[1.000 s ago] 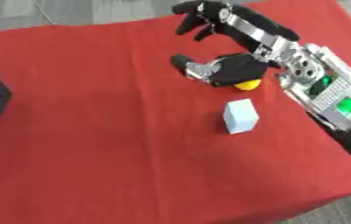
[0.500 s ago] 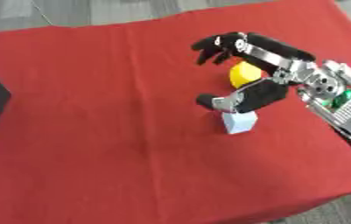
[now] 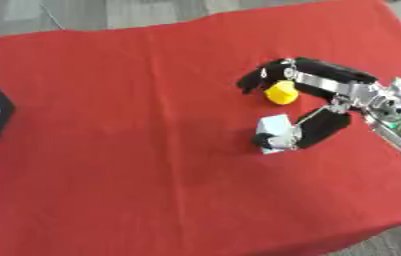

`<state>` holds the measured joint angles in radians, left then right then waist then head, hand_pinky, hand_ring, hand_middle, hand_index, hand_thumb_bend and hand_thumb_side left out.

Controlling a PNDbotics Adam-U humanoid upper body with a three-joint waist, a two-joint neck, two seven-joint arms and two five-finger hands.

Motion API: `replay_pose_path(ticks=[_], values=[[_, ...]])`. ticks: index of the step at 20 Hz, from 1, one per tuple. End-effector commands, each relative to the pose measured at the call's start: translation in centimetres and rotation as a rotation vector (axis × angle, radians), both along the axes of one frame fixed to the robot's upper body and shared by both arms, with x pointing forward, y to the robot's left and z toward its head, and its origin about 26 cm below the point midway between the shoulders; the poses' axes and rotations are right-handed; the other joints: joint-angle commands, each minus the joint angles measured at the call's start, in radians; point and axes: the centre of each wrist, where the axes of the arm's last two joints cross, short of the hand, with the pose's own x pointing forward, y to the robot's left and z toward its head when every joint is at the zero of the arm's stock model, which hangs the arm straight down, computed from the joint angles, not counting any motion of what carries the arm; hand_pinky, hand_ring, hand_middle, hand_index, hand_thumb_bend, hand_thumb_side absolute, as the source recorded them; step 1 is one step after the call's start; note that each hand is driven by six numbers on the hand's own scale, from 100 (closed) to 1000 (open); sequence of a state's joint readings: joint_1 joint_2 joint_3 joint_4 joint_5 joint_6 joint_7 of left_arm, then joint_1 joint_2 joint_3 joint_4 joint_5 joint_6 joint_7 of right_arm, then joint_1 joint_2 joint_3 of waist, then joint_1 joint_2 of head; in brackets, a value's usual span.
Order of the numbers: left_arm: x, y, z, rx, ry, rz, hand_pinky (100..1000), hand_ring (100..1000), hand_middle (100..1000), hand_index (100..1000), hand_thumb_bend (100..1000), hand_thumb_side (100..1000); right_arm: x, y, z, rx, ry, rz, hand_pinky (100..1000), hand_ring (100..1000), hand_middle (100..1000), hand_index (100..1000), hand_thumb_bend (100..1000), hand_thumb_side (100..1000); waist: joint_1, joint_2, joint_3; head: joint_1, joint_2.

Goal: Pick up the objects with one hand, pass them to the other hand, and then place them into the box on the other side of the table.

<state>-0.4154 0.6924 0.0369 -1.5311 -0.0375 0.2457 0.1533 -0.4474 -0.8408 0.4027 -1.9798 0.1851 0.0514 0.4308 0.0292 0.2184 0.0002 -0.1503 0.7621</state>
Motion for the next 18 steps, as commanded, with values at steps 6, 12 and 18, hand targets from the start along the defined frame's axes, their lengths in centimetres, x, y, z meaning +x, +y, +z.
replay_pose_path(ticks=[6, 12, 18], values=[[-0.4, 0.4, 1.2, -0.006, -0.031, -0.012, 809, 795, 782, 756, 160, 755, -0.3, -2.3, 3.3, -0.130, -0.066, 0.041, 853, 887, 796, 902, 485, 334, -0.006, -0.019, 0.001, 0.004, -0.006], [-0.2, 0.4, 1.2, 0.000, -0.016, -0.020, 811, 798, 783, 755, 157, 756, -0.3, -2.9, 5.5, -0.200, -0.047, 0.046, 874, 900, 823, 909, 505, 321, -0.006, -0.021, 0.004, -0.003, 0.001], [-0.2, 0.6, 0.9, 0.002, 0.005, -0.017, 813, 800, 784, 752, 156, 760, -0.2, -2.4, 6.2, -0.320, 0.017, 0.067, 893, 909, 838, 911, 504, 301, -0.004, -0.025, 0.002, -0.006, 0.005]])
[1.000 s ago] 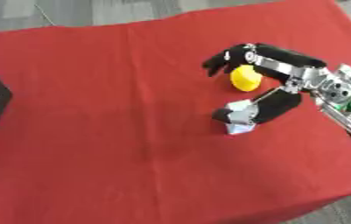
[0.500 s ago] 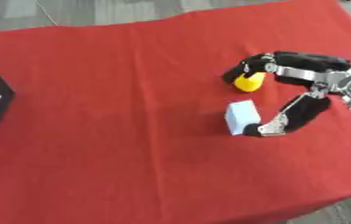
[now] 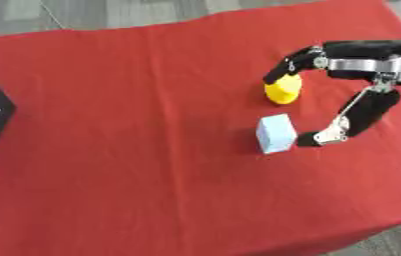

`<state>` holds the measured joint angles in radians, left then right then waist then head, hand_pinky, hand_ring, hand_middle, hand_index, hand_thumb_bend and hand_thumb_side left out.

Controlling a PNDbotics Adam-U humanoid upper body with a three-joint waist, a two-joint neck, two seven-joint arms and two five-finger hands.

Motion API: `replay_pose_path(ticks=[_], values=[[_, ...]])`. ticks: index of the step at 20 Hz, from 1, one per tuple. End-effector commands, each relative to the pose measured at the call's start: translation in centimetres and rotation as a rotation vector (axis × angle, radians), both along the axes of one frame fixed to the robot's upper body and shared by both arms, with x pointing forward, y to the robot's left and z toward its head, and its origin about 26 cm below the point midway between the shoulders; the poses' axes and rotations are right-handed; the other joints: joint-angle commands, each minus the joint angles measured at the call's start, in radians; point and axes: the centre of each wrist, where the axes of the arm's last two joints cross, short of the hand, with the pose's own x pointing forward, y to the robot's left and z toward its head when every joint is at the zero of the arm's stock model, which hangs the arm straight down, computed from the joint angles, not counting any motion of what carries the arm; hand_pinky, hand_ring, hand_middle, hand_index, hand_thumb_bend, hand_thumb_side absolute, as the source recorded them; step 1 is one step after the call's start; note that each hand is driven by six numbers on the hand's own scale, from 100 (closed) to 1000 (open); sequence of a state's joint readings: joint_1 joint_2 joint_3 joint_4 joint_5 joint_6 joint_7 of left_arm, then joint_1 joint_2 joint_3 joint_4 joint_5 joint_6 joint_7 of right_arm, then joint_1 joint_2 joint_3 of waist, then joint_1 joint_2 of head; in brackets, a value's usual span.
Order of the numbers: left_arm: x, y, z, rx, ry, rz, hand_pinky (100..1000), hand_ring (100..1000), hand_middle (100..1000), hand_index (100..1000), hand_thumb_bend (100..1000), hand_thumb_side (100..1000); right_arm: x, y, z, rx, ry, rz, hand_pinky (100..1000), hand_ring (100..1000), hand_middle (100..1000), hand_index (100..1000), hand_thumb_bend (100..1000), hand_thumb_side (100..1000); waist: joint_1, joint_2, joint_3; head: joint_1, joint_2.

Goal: Pick up the objects with one hand, pass them to the other hand, and then place them into the box on the other side of the table.

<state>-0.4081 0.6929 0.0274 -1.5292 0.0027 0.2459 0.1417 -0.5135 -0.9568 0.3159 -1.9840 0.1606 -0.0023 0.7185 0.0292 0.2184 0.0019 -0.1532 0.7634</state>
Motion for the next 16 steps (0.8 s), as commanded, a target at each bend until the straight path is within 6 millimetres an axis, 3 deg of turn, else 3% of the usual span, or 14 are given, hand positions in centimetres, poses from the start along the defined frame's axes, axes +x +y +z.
replay_pose_path(ticks=[1, 6, 16], values=[[-0.2, 0.7, 1.3, 0.034, -0.017, 0.009, 813, 801, 784, 751, 155, 761, -0.3, 0.0, 1.3, -0.074, -0.004, 0.003, 894, 910, 839, 911, 501, 297, -0.004, -0.025, 0.000, -0.003, 0.004], [-0.1, 0.7, 1.2, 0.035, -0.005, -0.002, 814, 802, 783, 751, 153, 764, -0.3, 0.2, 1.8, -0.130, 0.074, 0.014, 898, 918, 841, 914, 471, 321, -0.001, -0.026, 0.000, -0.003, 0.007], [0.0, 0.6, 1.2, 0.036, 0.007, -0.010, 813, 801, 778, 748, 158, 762, -0.4, -0.2, 3.5, -0.056, 0.072, -0.031, 867, 876, 798, 896, 482, 307, 0.000, -0.021, 0.004, 0.000, 0.007]])
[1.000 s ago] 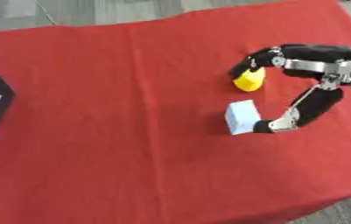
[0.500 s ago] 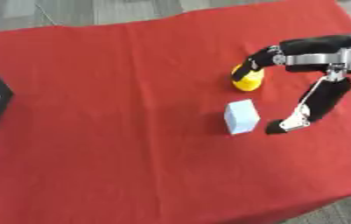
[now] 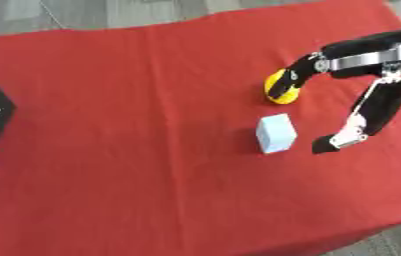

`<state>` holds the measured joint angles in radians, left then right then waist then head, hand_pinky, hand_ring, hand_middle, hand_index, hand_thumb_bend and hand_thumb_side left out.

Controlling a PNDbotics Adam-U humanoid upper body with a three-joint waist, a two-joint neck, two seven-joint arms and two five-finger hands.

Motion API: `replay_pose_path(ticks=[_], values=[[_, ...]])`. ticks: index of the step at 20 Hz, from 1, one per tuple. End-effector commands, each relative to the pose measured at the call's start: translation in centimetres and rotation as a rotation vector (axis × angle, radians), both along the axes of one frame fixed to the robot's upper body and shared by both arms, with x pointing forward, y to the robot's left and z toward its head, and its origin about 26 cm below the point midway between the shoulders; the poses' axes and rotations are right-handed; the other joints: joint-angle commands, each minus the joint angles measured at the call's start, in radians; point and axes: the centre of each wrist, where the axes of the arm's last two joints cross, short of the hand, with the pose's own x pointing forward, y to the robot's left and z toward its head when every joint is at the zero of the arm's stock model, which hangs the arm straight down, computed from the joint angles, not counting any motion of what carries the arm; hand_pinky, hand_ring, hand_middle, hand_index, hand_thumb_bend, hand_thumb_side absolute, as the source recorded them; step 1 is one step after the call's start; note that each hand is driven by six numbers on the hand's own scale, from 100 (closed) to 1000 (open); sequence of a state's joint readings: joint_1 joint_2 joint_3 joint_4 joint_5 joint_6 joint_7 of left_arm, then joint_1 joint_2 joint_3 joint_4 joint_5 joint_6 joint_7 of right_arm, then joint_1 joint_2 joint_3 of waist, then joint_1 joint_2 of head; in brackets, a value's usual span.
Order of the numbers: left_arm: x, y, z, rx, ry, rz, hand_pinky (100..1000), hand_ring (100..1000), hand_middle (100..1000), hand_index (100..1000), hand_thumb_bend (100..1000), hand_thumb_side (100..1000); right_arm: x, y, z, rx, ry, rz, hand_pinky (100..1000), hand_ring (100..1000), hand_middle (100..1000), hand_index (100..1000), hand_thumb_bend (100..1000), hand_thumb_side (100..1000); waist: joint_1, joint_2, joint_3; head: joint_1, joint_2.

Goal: Pick up the objects with one hand, pass them to the other hand, and then place them into the box on the other side of the table.

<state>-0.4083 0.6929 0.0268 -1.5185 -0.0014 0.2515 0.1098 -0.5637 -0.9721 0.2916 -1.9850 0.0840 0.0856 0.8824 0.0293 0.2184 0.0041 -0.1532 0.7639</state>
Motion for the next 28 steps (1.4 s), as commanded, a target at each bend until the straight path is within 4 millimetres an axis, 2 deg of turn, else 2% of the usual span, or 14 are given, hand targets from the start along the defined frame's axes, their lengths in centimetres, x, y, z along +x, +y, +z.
replay_pose_path(ticks=[1, 7, 11, 17, 28], values=[[0.0, 0.4, 1.4, 0.030, -0.026, 0.003, 813, 801, 778, 748, 159, 762, -0.4, -0.2, 1.2, 0.010, -0.064, -0.032, 863, 868, 790, 894, 481, 304, 0.000, -0.020, 0.002, 0.000, 0.006], [0.0, 0.3, 1.4, 0.027, -0.029, -0.001, 813, 801, 777, 747, 166, 758, -0.3, 0.2, 0.1, 0.040, -0.104, -0.098, 852, 844, 773, 889, 500, 305, 0.000, -0.018, 0.006, -0.006, 0.006], [-0.1, 0.3, 1.3, 0.026, -0.029, 0.000, 813, 801, 784, 747, 172, 758, -0.2, 0.7, -1.1, 0.011, -0.154, -0.134, 853, 843, 776, 889, 512, 312, -0.001, -0.019, 0.007, -0.042, 0.006], [-0.1, 0.3, 1.2, 0.025, -0.024, 0.001, 813, 801, 785, 747, 172, 758, -0.1, 1.1, -1.8, 0.000, -0.136, -0.140, 852, 846, 781, 892, 509, 317, -0.001, -0.021, 0.007, -0.060, 0.006], [-0.1, 0.3, 0.9, 0.021, -0.017, 0.001, 813, 801, 785, 746, 171, 759, -0.1, 2.2, -3.3, -0.035, -0.147, -0.167, 862, 851, 791, 897, 511, 303, 0.002, -0.024, 0.006, -0.069, 0.006]])
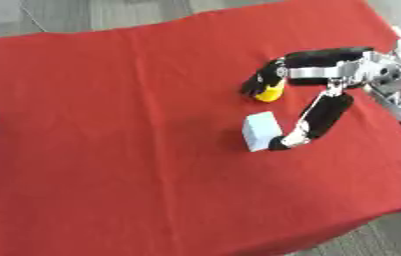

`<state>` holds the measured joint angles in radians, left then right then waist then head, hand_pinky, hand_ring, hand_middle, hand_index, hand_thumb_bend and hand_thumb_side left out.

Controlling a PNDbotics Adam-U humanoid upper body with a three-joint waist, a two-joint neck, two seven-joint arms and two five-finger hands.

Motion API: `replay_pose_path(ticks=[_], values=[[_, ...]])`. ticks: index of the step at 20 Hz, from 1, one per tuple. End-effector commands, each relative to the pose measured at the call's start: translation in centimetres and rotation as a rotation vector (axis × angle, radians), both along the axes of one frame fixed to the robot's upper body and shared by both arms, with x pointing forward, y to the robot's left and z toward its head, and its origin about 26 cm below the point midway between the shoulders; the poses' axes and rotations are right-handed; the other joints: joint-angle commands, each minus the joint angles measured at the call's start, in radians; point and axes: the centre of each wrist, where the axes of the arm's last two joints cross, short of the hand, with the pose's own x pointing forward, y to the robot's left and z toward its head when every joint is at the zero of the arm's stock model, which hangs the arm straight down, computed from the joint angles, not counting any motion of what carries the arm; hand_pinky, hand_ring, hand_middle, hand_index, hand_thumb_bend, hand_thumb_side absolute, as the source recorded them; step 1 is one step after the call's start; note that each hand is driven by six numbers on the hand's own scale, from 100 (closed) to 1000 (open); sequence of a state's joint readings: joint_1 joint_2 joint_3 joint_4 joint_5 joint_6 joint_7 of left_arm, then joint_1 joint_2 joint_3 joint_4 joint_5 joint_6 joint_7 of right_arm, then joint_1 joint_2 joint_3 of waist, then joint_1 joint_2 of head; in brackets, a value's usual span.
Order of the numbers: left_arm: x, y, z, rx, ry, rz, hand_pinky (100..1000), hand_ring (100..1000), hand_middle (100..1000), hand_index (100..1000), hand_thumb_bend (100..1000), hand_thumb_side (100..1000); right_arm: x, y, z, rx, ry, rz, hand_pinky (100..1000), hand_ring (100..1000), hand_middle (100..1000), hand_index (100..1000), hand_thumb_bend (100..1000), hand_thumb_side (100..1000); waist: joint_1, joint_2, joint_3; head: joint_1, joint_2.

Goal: Pick up the objects with one hand, pass them to the other hand, and then place them into the box on the other side of the table.

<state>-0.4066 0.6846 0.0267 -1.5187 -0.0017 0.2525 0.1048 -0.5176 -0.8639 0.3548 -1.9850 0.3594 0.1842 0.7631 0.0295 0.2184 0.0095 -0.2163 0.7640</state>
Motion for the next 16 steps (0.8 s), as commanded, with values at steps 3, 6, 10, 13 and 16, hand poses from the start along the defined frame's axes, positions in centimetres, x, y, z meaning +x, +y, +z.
replay_pose_path(ticks=[3, 6, 10, 13, 16], values=[[-0.16, 0.46, 1.09, 0.028, -0.022, 0.007, 812, 801, 785, 744, 172, 758, -0.26, 0.37, 0.33, -0.032, -0.037, -0.014, 866, 853, 795, 897, 511, 304, 0.002, -0.025, -0.001, -0.005, 0.006], [-0.21, 0.55, 0.98, 0.027, -0.019, 0.011, 812, 802, 785, 743, 168, 760, -0.25, 0.55, 0.15, -0.034, -0.048, -0.025, 861, 849, 793, 900, 499, 285, 0.002, -0.026, -0.003, 0.000, 0.006], [-0.24, 0.60, 0.87, 0.026, -0.015, 0.012, 812, 802, 785, 742, 167, 761, -0.28, 0.76, -0.29, -0.033, -0.050, -0.034, 861, 850, 794, 900, 497, 285, 0.002, -0.027, -0.006, 0.004, 0.006], [-0.26, 0.65, 0.81, 0.027, -0.014, 0.013, 813, 803, 786, 741, 164, 762, -0.28, 0.83, -0.38, -0.044, -0.048, -0.035, 864, 851, 797, 899, 491, 276, 0.003, -0.028, -0.008, 0.006, 0.006], [-0.30, 0.74, 0.68, 0.026, -0.010, 0.016, 813, 803, 786, 740, 163, 763, -0.29, 0.80, -0.38, -0.068, -0.056, -0.046, 876, 853, 808, 901, 485, 276, 0.003, -0.029, -0.011, 0.007, 0.005]])
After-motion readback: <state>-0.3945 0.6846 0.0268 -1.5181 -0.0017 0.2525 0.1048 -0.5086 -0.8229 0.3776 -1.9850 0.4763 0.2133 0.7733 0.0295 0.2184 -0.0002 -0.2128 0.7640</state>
